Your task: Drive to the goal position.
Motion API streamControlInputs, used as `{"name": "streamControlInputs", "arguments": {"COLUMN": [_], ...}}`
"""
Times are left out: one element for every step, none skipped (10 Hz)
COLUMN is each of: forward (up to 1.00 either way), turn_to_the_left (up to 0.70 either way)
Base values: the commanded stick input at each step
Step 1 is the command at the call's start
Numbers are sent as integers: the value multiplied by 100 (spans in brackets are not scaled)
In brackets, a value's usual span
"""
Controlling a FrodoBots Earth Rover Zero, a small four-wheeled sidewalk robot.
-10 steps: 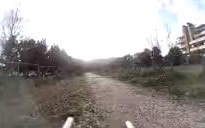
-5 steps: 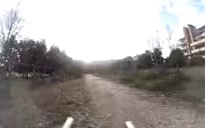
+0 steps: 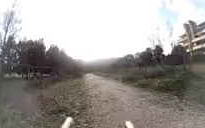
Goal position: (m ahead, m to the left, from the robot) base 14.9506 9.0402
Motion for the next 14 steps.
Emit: {"name": "streamControlInputs", "arguments": {"forward": [70, 70, 70, 70, 70, 70, 70, 70, 70, 70, 70, 70, 70, 70], "turn_to_the_left": [0, 15, 31, 35, 7, 0, 0, 0, 0, 0, 0, 0, 0, 0]}}
